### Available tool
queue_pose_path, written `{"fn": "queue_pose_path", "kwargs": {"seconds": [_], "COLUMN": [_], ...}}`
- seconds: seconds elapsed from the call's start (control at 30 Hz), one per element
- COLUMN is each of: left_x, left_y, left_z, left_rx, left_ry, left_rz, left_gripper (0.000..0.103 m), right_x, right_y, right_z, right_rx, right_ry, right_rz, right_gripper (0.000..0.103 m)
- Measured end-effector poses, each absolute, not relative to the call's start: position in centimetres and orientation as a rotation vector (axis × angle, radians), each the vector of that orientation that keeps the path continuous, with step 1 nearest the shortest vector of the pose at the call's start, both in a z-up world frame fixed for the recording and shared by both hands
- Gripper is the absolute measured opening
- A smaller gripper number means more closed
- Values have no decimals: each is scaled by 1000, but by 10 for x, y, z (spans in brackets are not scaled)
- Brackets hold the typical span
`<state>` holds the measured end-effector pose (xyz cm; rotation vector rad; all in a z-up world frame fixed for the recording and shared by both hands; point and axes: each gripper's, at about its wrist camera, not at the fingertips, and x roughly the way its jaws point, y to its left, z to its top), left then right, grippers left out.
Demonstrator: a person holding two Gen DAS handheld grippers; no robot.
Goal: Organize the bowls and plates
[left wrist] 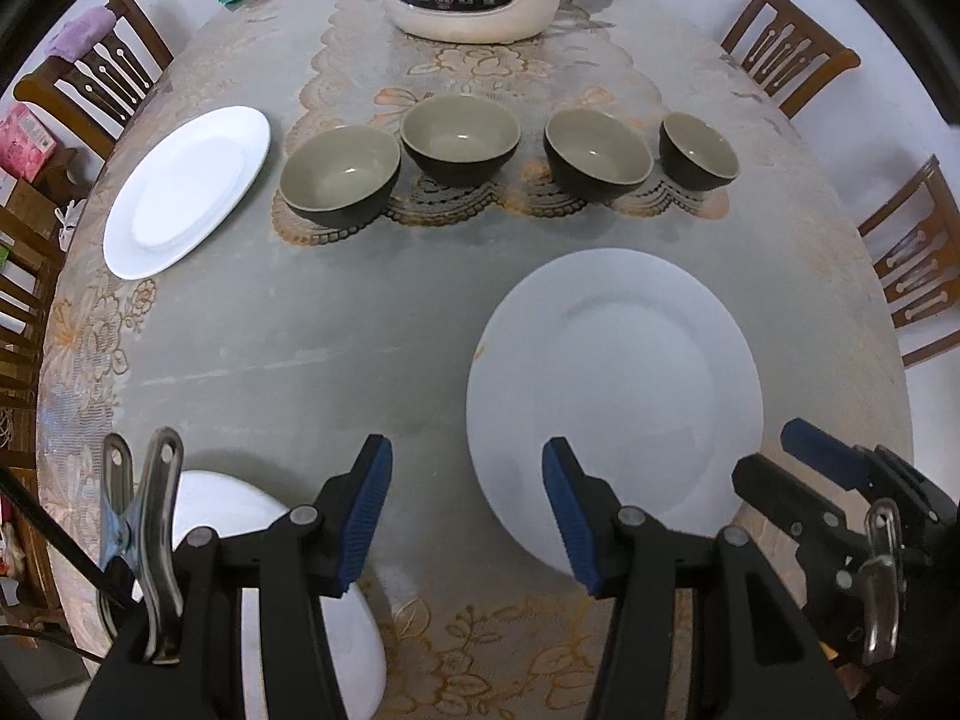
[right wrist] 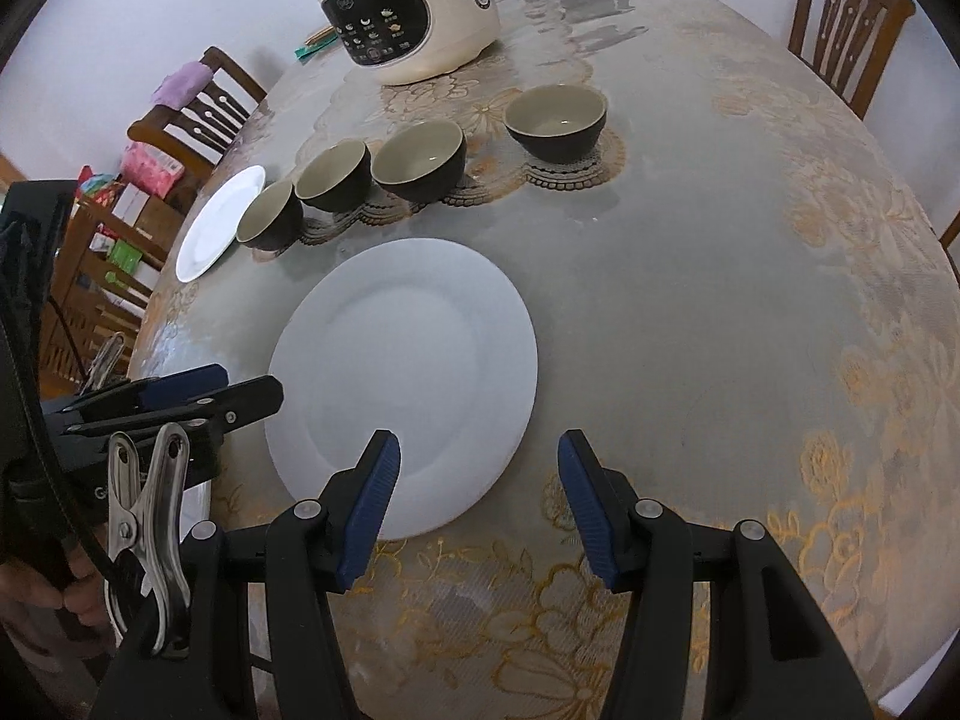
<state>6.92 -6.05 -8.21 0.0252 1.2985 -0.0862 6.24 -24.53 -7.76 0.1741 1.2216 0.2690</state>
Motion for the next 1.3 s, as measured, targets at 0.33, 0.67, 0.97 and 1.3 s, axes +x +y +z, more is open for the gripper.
{"fn": "queue_pose_path", "kwargs": {"seconds": [0.33,0.67,0.97,1.3], "left_x": [83,92,94,90], "left_y": [-63,-65,-60,-83], "left_z": [-97,-99,-101,-101], "left_rx": [24,3,-60,-2], "left_ry": [1333,1335,1363,1363], "left_rz": [-64,-77,-111,-154], "left_gripper": [55,56,57,58], "right_x": [80,80,80,77], "right_y": [-243,-241,-240,-247], "right_z": [-90,-94,-95,-96], "right_rx": [162,165,194,229], "right_ry": [1254,1228,1200,1179], "right_rz": [309,320,342,289], "right_gripper": [56,56,57,38]}}
